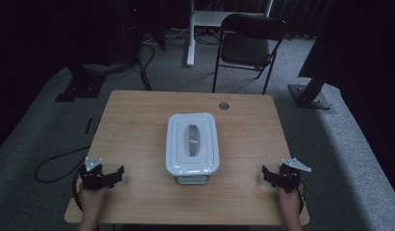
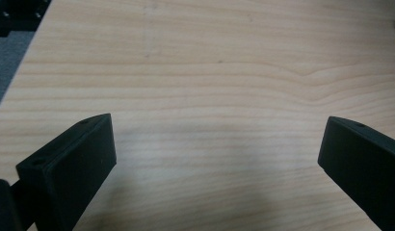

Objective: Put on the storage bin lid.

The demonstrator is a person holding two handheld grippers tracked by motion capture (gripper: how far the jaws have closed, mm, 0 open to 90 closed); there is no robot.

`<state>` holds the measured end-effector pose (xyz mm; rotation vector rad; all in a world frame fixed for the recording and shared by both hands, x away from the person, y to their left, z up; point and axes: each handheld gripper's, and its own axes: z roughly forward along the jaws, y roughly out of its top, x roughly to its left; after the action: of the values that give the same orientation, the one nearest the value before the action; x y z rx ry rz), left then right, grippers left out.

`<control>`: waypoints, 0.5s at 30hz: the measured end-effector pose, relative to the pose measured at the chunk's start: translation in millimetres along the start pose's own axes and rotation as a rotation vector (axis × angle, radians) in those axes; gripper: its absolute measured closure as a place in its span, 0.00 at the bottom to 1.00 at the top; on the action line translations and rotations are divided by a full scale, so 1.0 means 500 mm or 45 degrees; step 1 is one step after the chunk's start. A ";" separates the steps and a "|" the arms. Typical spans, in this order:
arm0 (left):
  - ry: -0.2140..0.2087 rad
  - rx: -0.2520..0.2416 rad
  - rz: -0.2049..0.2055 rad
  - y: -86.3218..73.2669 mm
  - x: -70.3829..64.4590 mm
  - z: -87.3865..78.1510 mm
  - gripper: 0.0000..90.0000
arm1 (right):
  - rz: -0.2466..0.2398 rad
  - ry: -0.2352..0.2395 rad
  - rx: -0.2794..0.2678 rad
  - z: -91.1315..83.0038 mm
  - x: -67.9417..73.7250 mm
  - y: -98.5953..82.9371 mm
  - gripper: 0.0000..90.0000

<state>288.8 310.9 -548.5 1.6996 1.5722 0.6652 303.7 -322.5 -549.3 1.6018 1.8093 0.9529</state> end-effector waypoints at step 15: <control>0.084 -0.014 -0.021 -0.019 0.029 -0.032 0.01 | 0.009 -0.047 0.019 -0.013 -0.001 -0.022 0.14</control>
<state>272.2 327.7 -547.7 1.6703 1.6234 0.7271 292.1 -324.4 -553.9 1.6253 1.7913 0.9094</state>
